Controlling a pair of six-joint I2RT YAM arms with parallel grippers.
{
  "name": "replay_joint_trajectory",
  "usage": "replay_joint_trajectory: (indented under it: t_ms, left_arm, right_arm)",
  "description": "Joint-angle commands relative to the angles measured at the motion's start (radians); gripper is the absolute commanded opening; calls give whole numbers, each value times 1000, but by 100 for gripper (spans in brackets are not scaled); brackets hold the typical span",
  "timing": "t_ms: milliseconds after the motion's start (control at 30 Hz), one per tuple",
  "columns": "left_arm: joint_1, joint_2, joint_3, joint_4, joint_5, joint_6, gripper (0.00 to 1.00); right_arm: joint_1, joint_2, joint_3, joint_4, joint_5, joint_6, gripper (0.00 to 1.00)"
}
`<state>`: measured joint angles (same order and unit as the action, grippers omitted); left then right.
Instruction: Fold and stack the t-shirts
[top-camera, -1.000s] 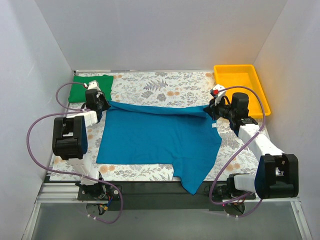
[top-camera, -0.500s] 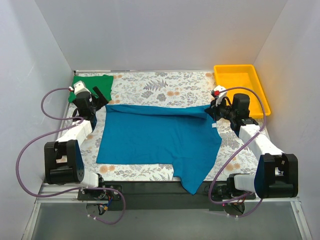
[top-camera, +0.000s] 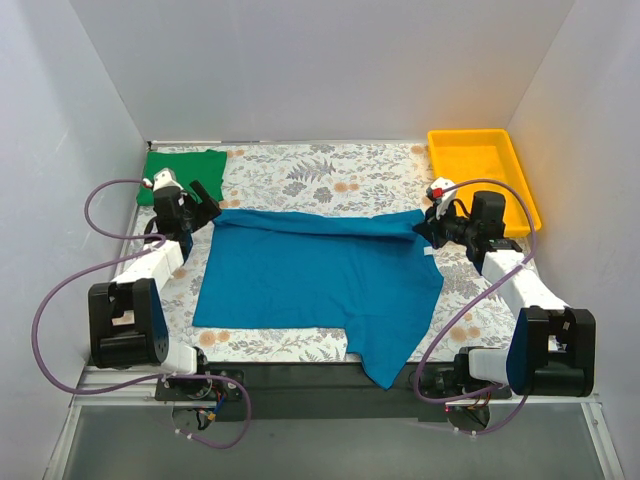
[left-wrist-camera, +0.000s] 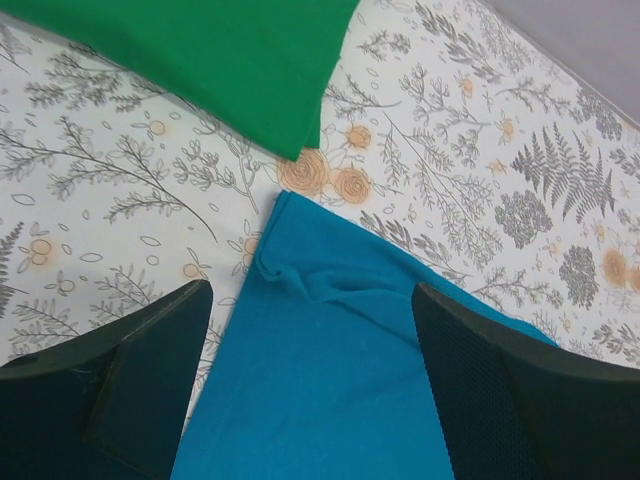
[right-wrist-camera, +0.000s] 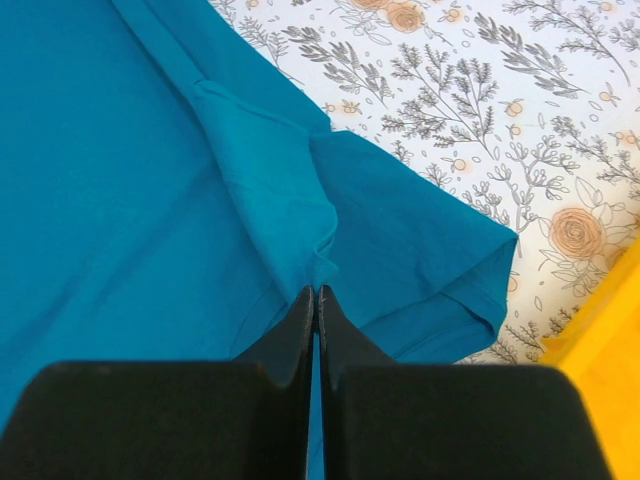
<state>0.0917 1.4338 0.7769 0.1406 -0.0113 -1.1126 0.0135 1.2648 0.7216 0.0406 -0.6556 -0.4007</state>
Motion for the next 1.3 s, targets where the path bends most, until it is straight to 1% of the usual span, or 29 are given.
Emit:
replay_joint_trajectory:
  t_ms: [0, 67, 133, 200, 300, 367, 433, 467, 567, 667, 700, 733, 867, 1133, 1267]
  left_arm:
    - [3, 39, 39, -36, 82, -4, 78]
    - [3, 77, 67, -73, 125, 0, 74]
    - [3, 131, 108, -105, 152, 0, 68]
    - [3, 152, 116, -131, 154, -10, 65]
    - [3, 140, 99, -128, 142, -21, 61]
    - [3, 139, 97, -134, 136, -18, 55]
    - [3, 137, 97, -134, 134, -10, 52]
    - [3, 142, 99, -172, 134, -9, 50]
    - [3, 161, 114, -209, 142, 2, 41]
    - [3, 198, 131, -245, 151, 7, 25]
    - [2, 209, 137, -249, 151, 8, 17]
    - [2, 211, 140, -256, 151, 8, 12]
    - [2, 185, 133, -256, 122, 11, 1]
    - [3, 125, 111, -251, 82, 14, 0]
    - [2, 86, 95, -254, 37, 23, 0]
  right_arm:
    - [-3, 5, 4, -21, -56, -26, 1]
    - [-3, 11, 4, -24, -56, -26, 1]
    - [-4, 19, 6, -24, -58, -24, 1]
    - [-4, 24, 7, -25, -62, -24, 1]
    - [-3, 30, 9, -25, -64, -24, 1]
    - [-4, 33, 9, -27, -65, -24, 1]
    - [-4, 38, 12, -28, -68, -23, 1]
    - [-3, 38, 12, -28, -70, -23, 1]
    - [-4, 39, 13, -30, -72, -21, 1]
    - [-3, 38, 13, -31, -72, -21, 1]
    - [-4, 38, 13, -31, -72, -21, 1]
    - [-3, 36, 13, -31, -72, -21, 1]
    - [-4, 36, 15, -33, -68, -23, 1]
    - [-3, 47, 18, -36, -59, -27, 1]
    - [-4, 51, 19, -38, -58, -30, 1]
